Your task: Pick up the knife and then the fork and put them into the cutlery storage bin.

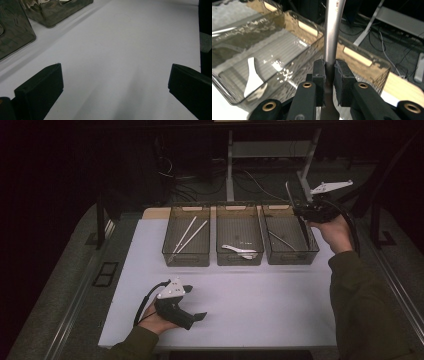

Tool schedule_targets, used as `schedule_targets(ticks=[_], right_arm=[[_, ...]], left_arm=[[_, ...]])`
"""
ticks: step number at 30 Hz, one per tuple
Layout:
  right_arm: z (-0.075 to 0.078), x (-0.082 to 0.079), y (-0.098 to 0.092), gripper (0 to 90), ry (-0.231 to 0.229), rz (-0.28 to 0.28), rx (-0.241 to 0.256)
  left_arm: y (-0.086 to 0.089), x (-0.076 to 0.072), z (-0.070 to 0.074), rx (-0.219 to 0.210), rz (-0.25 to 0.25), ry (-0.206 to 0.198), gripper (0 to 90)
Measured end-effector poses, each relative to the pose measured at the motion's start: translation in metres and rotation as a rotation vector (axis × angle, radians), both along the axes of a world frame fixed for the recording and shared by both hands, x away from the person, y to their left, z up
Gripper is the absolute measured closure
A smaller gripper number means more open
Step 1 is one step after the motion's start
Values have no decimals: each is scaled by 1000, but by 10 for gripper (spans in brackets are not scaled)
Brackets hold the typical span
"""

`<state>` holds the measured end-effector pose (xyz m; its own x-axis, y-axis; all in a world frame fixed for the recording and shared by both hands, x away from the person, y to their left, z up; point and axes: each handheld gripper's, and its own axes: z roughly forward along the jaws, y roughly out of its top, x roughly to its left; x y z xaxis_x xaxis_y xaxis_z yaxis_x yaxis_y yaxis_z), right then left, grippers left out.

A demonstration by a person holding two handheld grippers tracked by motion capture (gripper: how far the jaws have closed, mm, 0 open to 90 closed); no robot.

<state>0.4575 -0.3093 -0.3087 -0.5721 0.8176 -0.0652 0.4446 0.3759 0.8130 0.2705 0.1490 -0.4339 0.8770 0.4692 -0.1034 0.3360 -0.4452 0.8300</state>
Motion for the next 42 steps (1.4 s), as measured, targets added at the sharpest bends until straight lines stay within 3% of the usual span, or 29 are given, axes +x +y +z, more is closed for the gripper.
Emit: schedule_targets(ticks=[7, 13, 29, 36, 38, 42], right_arm=[[-26, 3, -6, 794, 75, -22, -22], [-39, 5, -10, 796, 114, -36, -53], [-60, 18, 8, 792, 172, -35, -128], [-70, 24, 17, 782, 192, -40, -139], [-72, 25, 18, 828, 203, -41, -147], [-75, 24, 16, 826, 217, -50, -139]], left_arm=[[-1, 0, 0, 3, 0, 0, 0], [-1, 0, 0, 5, -1, 2, 0], [-1, -1, 0, 0, 0, 3, 0], [-2, -1, 0, 2, -7, -1, 0], [-2, -1, 0, 2, -9, -1, 0], [-2, -1, 0, 2, -9, -2, 0]])
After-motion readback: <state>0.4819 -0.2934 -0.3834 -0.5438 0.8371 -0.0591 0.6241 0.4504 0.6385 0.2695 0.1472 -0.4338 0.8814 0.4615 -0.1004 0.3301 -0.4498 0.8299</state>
